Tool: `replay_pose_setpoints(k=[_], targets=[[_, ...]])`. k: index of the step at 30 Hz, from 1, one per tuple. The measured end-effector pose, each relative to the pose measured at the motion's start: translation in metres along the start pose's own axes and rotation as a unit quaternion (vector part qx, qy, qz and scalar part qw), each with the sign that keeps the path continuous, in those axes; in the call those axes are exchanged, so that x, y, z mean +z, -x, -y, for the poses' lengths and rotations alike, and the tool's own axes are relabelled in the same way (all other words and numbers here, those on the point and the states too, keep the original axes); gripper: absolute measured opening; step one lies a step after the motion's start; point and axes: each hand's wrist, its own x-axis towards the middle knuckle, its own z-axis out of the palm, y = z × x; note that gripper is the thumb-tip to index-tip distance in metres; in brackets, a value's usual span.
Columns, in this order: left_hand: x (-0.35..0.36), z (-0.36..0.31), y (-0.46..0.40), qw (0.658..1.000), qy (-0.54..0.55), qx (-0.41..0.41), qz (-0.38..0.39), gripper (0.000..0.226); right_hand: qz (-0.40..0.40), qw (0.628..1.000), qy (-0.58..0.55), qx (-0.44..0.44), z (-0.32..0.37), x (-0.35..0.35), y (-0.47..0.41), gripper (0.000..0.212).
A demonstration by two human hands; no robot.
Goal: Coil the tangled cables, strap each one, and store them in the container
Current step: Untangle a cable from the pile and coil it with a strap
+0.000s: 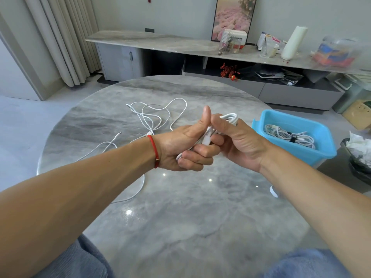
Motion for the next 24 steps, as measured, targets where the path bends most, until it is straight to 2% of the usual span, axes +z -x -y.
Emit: replay_pose_setpoints(k=[5,8,10,13,16,19,21,24], targets=[[0.001,0.0,-0.009,0.996,-0.074,-0.015,0.045,0.058,-0.014,0.995,0.1,0.006,0.003,-0.022,0.015,0.029],[0.003,-0.001,-0.017,0.983,-0.179,-0.031,0.02,0.037,-0.05,0.994,0.101,0.011,0.0,-0.026,0.019,0.015],[0.007,0.002,-0.027,0.961,-0.27,-0.046,-0.044,0.035,-0.089,0.991,0.095,0.032,-0.005,-0.032,0.023,0.01],[0.022,0.011,-0.049,0.908,-0.378,-0.02,-0.18,0.038,-0.157,0.982,0.095,0.051,-0.006,-0.045,0.032,0.014],[0.039,0.022,-0.069,0.891,-0.369,0.033,-0.264,0.042,-0.221,0.969,0.087,0.07,-0.001,-0.054,0.044,0.019],[0.055,0.03,-0.081,0.836,-0.43,0.083,-0.331,0.044,-0.293,0.949,0.064,0.094,0.0,-0.064,0.056,0.018],[0.064,0.034,-0.086,0.79,-0.485,0.11,-0.359,0.044,-0.313,0.944,0.046,0.098,0.002,-0.068,0.062,0.015],[0.071,0.044,-0.089,0.7,-0.599,0.156,-0.355,0.032,-0.317,0.943,0.024,0.102,0.003,-0.07,0.07,0.013]])
